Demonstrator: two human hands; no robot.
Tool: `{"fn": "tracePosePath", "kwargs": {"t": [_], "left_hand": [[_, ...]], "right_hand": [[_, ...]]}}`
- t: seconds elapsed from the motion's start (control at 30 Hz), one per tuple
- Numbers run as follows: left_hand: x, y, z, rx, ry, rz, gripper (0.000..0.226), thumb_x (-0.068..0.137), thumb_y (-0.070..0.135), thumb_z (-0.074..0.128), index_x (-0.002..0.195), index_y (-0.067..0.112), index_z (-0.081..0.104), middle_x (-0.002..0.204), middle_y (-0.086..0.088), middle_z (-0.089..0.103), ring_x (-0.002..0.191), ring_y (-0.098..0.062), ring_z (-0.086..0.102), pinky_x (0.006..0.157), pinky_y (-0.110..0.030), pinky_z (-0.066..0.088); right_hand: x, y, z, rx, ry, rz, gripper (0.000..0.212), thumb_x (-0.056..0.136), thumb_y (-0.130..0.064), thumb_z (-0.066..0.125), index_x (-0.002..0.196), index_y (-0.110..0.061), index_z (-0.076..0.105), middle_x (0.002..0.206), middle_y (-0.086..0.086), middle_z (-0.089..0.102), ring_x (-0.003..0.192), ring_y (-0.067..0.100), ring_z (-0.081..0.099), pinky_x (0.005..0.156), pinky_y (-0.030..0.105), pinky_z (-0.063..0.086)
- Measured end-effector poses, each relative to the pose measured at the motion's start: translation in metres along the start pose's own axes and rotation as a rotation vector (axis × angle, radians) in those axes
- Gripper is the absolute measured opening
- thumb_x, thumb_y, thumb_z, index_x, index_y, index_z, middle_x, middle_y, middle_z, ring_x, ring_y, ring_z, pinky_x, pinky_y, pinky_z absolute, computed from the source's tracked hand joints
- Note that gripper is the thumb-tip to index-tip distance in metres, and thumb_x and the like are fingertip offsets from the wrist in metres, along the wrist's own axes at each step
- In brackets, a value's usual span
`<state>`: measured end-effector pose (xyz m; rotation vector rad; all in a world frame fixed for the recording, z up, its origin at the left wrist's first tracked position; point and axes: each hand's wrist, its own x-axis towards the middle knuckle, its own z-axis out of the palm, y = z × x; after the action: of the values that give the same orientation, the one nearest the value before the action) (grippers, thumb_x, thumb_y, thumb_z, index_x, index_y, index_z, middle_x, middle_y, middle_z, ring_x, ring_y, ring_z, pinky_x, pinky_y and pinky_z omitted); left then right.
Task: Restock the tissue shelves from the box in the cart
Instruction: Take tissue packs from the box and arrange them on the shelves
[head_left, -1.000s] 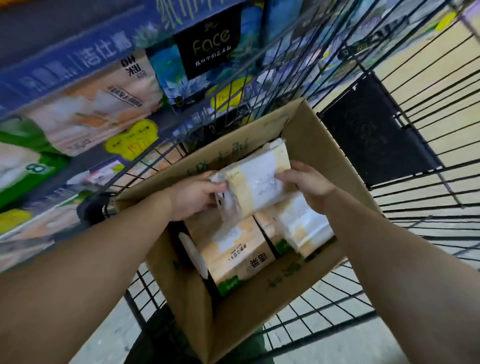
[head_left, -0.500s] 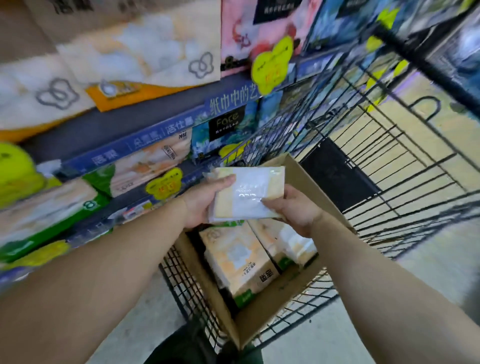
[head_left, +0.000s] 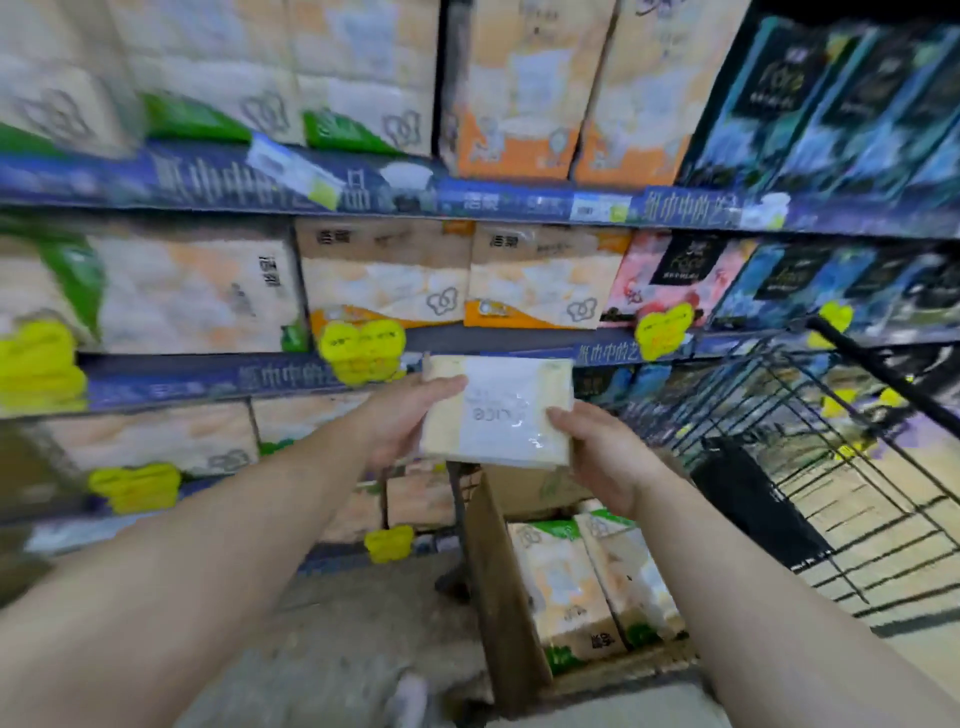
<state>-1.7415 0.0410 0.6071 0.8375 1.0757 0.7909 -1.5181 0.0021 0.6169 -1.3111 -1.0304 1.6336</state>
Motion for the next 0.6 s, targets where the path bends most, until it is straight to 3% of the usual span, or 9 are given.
{"fn": "tracePosePath", "kwargs": {"t": [0.13,0.33,0.47,0.6], "left_hand": [[-0.076,0.021,-0.066,0.033,0.118,0.115,0.036,0.090,0.032,0.063,0.122,0.016,0.060,0.114,-0.009,0.070,0.108,-0.030,0.065,0.101,-0.052,0.046],[-0.175,0.038,-0.181,0.076,0.399,0.199,0.029,0.087,0.038,0.067,0.107,0.016,0.066,0.101,-0.005,0.075,0.102,-0.027,0.068,0.100,-0.049,0.047],[-0.254,0.045,-0.299,0.096,0.608,0.258,0.048,0.077,0.050,0.073,0.097,0.008,0.066,0.104,-0.022,0.070,0.098,-0.038,0.068,0.088,-0.046,0.050],[-0.353,0.050,-0.432,0.028,0.786,0.330,0.030,0.091,0.028,0.063,0.105,0.002,0.065,0.101,-0.019,0.072,0.091,-0.031,0.069,0.085,-0.045,0.054]], "right_hand": [[-0.006,-0.012,0.073,-0.053,-0.094,-0.031,0.029,0.095,-0.016,0.056,0.123,-0.012,0.060,0.118,0.010,0.069,0.107,0.028,0.065,0.085,0.043,0.052],[0.007,-0.020,0.221,-0.115,-0.270,-0.054,0.031,0.093,-0.019,0.059,0.124,-0.012,0.060,0.117,0.009,0.069,0.112,0.029,0.063,0.099,0.048,0.048],[0.020,-0.017,0.365,-0.151,-0.445,-0.073,0.029,0.094,-0.016,0.057,0.122,-0.011,0.060,0.113,0.008,0.071,0.105,0.026,0.067,0.088,0.040,0.053],[0.021,0.003,0.545,-0.164,-0.593,-0.071,0.027,0.093,-0.010,0.058,0.119,-0.008,0.060,0.109,0.008,0.072,0.089,0.019,0.071,0.074,0.031,0.056]]}}
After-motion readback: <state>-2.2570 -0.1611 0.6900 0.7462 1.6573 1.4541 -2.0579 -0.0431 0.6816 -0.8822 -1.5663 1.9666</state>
